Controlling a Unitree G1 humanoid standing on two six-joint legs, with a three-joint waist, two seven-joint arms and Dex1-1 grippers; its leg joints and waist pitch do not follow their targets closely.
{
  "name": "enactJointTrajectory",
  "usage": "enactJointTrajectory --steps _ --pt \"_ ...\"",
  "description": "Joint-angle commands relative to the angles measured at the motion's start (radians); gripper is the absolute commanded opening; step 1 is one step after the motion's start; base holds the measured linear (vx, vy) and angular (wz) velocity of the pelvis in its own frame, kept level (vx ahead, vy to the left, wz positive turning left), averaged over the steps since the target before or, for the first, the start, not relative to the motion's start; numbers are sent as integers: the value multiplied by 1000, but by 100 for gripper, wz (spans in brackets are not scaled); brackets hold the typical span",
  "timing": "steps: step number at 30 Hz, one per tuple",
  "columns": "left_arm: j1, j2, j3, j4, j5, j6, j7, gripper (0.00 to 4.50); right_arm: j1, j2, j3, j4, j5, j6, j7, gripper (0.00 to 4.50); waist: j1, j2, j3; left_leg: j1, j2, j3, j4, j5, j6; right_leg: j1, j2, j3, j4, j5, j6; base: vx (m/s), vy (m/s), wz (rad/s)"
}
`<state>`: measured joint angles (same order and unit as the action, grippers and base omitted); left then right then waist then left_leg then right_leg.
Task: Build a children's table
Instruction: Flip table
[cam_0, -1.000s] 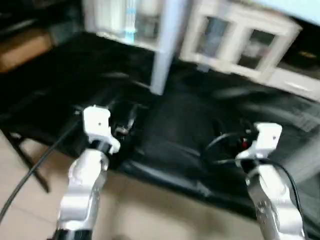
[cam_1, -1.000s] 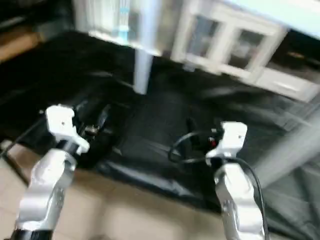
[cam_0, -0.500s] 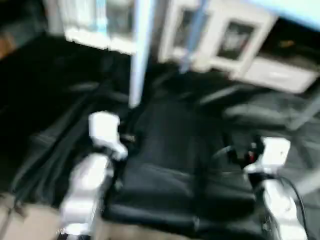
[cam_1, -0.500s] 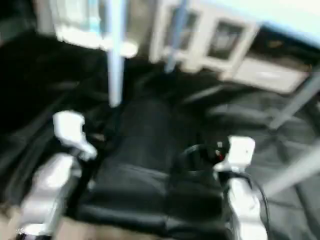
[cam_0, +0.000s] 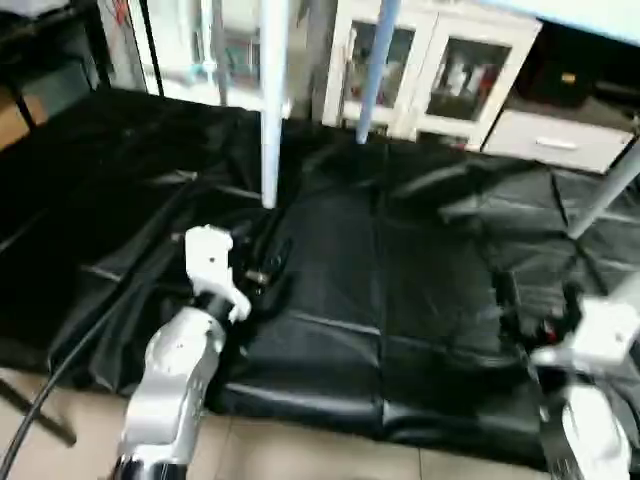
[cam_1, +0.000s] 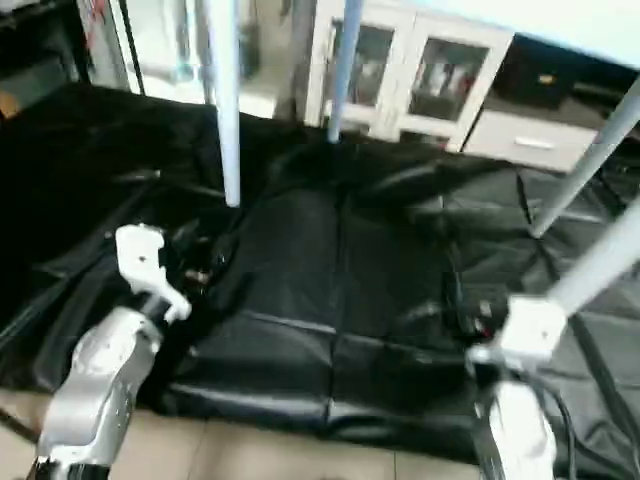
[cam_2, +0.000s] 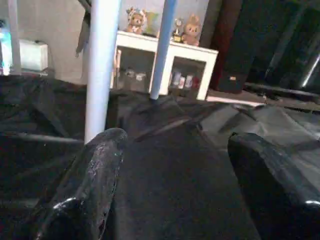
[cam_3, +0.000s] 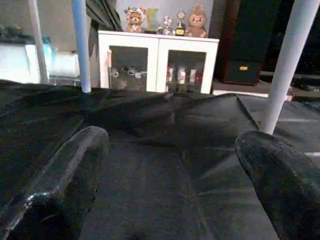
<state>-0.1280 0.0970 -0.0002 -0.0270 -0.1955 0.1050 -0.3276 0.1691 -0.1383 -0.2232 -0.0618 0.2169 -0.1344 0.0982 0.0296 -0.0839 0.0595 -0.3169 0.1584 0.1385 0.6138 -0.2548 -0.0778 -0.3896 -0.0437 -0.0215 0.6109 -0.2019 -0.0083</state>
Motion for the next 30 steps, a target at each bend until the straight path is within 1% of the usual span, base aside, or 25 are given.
enactJointTrajectory --steps 1,2,4,5,7,8,9,10,11,12,13,15,17,18,19,20,21,22,23,24,26,27,28,29,30 --pt "-7 1 -11 1 -4 6 -10 371 -11 -22 -43 12 -1 -4 2 450 -1 6 -39 -21 55 -19 -96 -276 26 25 -80 45 -94 -408 -60 0 0 0" --pt "-9 2 -11 2 -6 7 -11 371 -22 -45 -62 27 10 1 12 450 2 5 -43 -17 57 -13 -94 -250 37 23 -78 46 -86 -325 -82 0 0 0" --pt "-14 2 -10 7 -6 6 -12 371 -58 -102 -98 73 41 28 44 450 -1 6 -45 -17 59 -10 -91 -237 51 23 -73 43 -79 -283 -107 0 0 0" --pt "-18 1 -10 12 -5 4 -13 371 -88 -146 -123 113 61 45 66 450 -4 7 -51 -21 57 -10 -87 -201 57 30 -73 41 -71 -220 -128 0 0 0" --pt "-23 -2 -10 19 -4 1 -14 371 -123 -199 -146 171 69 59 87 450 3 8 -59 -16 54 0 -76 -137 75 26 -73 42 -65 -120 -150 0 0 0" --pt "-28 -3 -12 26 -3 -2 -15 371 -166 -265 -168 255 72 62 121 450 4 2 -69 -27 47 4 -63 1 118 38 -69 40 -45 56 -191 51 25 5" --pt "-30 -4 -14 29 -3 -4 -15 371 -187 -299 -177 296 72 58 143 450 6 1 -71 -26 47 6 -60 25 132 36 -70 38 -41 90 -207 51 25 5" --pt "-30 -3 -14 29 -3 -5 -16 371 -202 -328 -184 332 73 61 162 450 9 0 -71 -24 45 11 -54 51 160 35 -71 37 -39 121 -233 56 27 2" --pt "-31 -3 -15 30 -3 -5 -16 371 -214 -351 -189 360 73 63 178 450 11 -2 -70 -25 46 13 -52 57 173 35 -72 38 -40 128 -241 0 0 0" --pt "-31 -3 -15 28 -3 -5 -15 371 -228 -375 -200 392 75 57 188 450 13 -5 -67 -30 50 13 -52 58 201 37 -77 37 -42 100 -259 0 0 0" --pt "-28 -1 -13 26 -5 -5 -13 371 -245 -404 -215 428 75 60 192 450 15 -10 -67 -31 52 13 -52 51 204 38 -80 36 -45 73 -258 0 0 0" --pt "-23 2 -10 22 -6 -6 -13 371 -266 -430 -213 469 78 62 209 450 17 -12 -65 -29 55 15 -51 24 205 35 -82 35 -50 -3 -253 0 0 0" --pt "-20 4 -7 20 -7 -7 -13 371 -283 -431 -201 485 82 69 232 450 20 -10 -61 -27 59 16 -54 -15 191 30 -82 34 -58 -80 -240 0 0 0" --pt "-19 5 -5 20 -7 -7 -14 371 -292 -417 -183 474 92 87 259 450 17 -23 -60 -30 59 18 -55 -27 190 32 -81 33 -60 -101 -233 0 0 0" --pt "-16 8 -1 20 -7 -9 -16 371 -305 -379 -129 440 106 118 317 450 21 -20 -59 -30 61 18 -56 -47 179 30 -84 34 -62 -141 -219 0 0 0" --pt "-16 8 -1 20 -7 -9 -17 371 -308 -376 -122 439 108 120 324 450 20 -16 -57 -28 61 19 -57 -62 177 26 -84 34 -64 -159 -215 0 0 0" --pt "-16 14 2 26 -6 -12 -19 371 -321 -343 -59 417 119 133 382 450 15 -31 -57 -35 65 17 -60 -75 164 28 -86 32 -67 -195 -200 0 0 0" --pt "-18 19 5 31 -8 -13 -24 371 -331 -322 -25 410 120 131 413 450 12 -27 -57 -35 66 14 -63 -93 147 27 -88 31 -69 -229 -188 0 0 0" --pt "-19 24 10 33 -18 -9 -36 371 -340 -296 4 400 123 128 434 450 9 -23 -57 -36 67 12 -65 -99 139 26 -89 31 -68 -237 -183 0 0 0" --pt "-20 30 17 32 -33 -4 -49 371 -350 -269 28 390 129 125 448 450 5 -15 -58 -34 70 9 -68 -107 122 25 -90 30 -68 -243 -180 0 0 0" --pt "-15 31 44 16 -97 6 -89 371 -386 -217 65 397 137 105 464 450 7 -18 -59 -24 70 14 -67 -109 105 16 -88 31 -68 -217 -190 0 0 0" --pt "-15 32 45 15 -99 5 -89 401 -389 -214 67 399 138 105 466 450 6 -15 -62 -25 67 17 -67 -100 98 18 -85 32 -63 -180 -204 0 0 0" --pt "-14 34 55 13 -107 2 -91 406 -418 -187 80 414 139 98 476 450 9 -13 -64 -25 68 18 -66 -65 100 20 -84 32 -54 -116 -219 0 0 0" --pt "-15 38 61 16 -104 -3 -87 406 -459 -158 94 444 124 80 474 450 10 -17 -64 -23 68 20 -65 -56 106 18 -81 31 -55 -97 -224 0 0 0" --pt "-17 43 66 18 -104 -5 -86 410 -494 -135 103 470 110 69 474 450 7 -14 -64 -28 67 20 -66 -52 110 21 -83 31 -51 -89 -233 0 0 0"
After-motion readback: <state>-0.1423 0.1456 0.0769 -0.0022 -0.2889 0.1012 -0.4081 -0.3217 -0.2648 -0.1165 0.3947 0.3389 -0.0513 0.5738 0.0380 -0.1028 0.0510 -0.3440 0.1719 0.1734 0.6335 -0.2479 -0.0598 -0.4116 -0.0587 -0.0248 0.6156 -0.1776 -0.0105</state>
